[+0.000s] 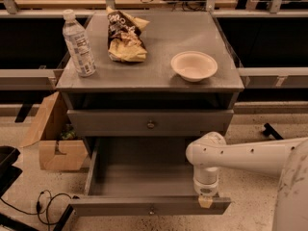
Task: Open middle drawer
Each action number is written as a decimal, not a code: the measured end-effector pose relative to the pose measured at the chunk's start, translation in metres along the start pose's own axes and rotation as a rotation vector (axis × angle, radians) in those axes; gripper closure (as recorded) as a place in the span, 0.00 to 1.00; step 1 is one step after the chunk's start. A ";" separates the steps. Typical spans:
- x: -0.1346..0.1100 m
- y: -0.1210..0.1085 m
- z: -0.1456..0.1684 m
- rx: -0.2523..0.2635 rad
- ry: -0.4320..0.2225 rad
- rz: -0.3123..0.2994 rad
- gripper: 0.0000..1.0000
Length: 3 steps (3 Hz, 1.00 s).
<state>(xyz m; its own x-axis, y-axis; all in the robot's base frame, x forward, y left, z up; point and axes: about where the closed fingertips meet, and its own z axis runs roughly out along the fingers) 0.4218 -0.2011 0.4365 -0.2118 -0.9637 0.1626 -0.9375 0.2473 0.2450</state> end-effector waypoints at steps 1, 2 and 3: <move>0.000 0.000 0.000 0.000 0.000 0.000 0.36; 0.000 0.000 0.000 0.000 0.000 0.000 0.12; 0.000 0.000 0.000 0.000 0.000 0.000 0.00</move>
Offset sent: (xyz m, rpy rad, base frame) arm 0.0000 0.0000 0.0000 0.0000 0.0001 0.0000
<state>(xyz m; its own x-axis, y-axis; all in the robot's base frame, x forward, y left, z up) 0.4217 -0.2011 0.4365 -0.2117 -0.9637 0.1627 -0.9374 0.2473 0.2451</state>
